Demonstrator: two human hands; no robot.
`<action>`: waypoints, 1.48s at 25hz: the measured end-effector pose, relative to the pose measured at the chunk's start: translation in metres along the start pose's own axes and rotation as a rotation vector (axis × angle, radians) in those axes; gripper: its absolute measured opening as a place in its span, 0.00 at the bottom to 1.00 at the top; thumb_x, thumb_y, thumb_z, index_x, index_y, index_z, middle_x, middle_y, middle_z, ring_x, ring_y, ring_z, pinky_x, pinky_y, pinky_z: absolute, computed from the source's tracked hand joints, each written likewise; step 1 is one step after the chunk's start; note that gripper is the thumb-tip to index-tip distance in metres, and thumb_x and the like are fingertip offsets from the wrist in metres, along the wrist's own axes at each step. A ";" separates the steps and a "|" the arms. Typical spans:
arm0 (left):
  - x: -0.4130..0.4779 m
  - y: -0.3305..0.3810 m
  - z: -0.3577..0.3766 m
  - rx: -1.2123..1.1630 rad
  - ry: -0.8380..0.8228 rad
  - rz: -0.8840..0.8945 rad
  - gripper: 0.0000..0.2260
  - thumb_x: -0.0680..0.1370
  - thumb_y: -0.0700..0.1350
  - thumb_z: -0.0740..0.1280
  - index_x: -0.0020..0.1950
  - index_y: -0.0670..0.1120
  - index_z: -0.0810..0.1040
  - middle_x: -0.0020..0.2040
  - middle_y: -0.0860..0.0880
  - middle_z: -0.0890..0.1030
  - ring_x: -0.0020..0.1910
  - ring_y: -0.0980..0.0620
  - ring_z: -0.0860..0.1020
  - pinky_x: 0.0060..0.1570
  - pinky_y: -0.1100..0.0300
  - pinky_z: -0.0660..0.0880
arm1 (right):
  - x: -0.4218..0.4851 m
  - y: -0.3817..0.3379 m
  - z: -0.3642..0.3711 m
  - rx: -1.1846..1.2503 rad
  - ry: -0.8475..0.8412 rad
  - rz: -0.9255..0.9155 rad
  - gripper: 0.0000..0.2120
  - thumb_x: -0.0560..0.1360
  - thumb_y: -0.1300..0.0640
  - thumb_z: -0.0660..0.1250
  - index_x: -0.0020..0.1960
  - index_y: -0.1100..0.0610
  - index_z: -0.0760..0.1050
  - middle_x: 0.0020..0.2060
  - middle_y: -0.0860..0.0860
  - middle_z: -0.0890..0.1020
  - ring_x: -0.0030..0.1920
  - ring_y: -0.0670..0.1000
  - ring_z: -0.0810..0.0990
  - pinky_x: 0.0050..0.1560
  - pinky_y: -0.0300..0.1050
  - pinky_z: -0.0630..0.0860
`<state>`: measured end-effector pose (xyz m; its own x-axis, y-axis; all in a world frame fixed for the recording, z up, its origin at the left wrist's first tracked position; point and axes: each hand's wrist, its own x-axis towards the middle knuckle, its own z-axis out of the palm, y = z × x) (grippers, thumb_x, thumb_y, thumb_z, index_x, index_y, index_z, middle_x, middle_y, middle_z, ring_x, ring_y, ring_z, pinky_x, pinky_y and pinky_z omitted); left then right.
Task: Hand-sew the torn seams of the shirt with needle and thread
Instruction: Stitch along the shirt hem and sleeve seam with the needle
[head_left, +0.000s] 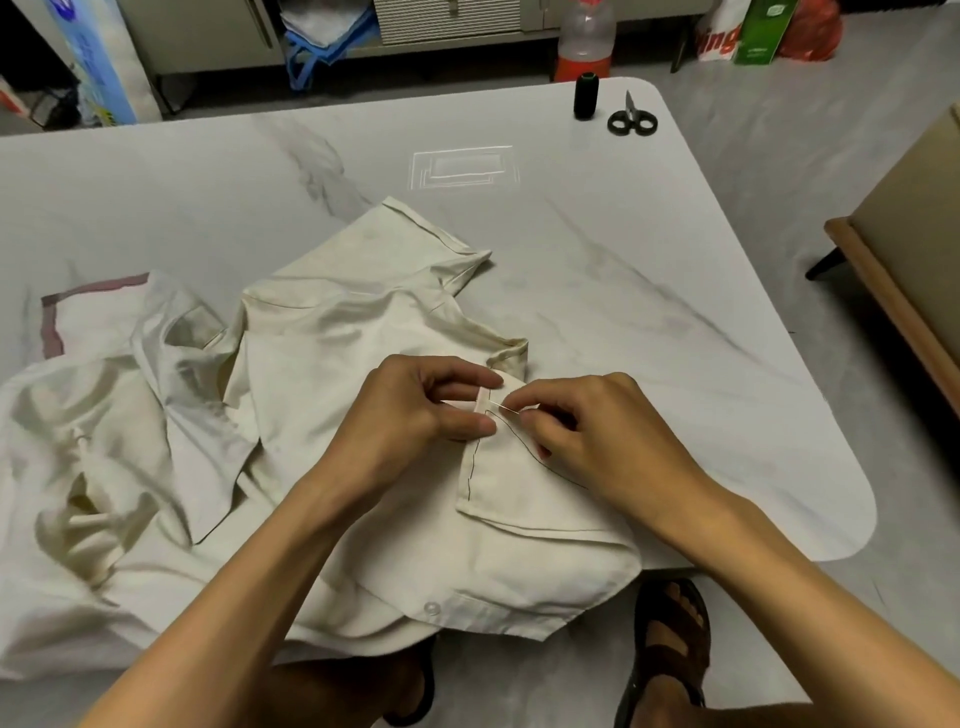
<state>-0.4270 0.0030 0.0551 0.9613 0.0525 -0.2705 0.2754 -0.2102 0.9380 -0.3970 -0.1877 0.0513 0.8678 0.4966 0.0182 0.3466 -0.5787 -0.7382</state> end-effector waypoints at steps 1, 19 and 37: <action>-0.001 0.001 0.000 -0.008 -0.001 0.000 0.15 0.69 0.30 0.76 0.52 0.45 0.85 0.45 0.49 0.87 0.46 0.55 0.85 0.42 0.65 0.78 | 0.000 0.000 0.000 -0.001 0.007 0.005 0.10 0.78 0.55 0.66 0.54 0.45 0.84 0.28 0.42 0.78 0.33 0.41 0.77 0.37 0.32 0.69; -0.002 0.004 0.001 -0.011 -0.013 0.016 0.16 0.69 0.30 0.76 0.53 0.44 0.85 0.46 0.50 0.87 0.42 0.51 0.86 0.42 0.64 0.79 | -0.001 -0.002 -0.001 -0.006 -0.001 -0.010 0.13 0.77 0.58 0.66 0.56 0.45 0.83 0.22 0.40 0.73 0.30 0.38 0.75 0.35 0.31 0.67; -0.001 0.005 0.002 -0.001 0.000 0.022 0.17 0.69 0.31 0.76 0.53 0.46 0.85 0.46 0.50 0.87 0.42 0.53 0.85 0.42 0.64 0.80 | 0.000 -0.001 -0.001 0.028 -0.003 0.020 0.12 0.78 0.57 0.65 0.56 0.46 0.83 0.27 0.42 0.77 0.33 0.40 0.76 0.36 0.32 0.68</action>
<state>-0.4266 0.0000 0.0593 0.9670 0.0477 -0.2501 0.2545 -0.2103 0.9439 -0.3972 -0.1880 0.0528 0.8735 0.4868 0.0012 0.3188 -0.5701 -0.7572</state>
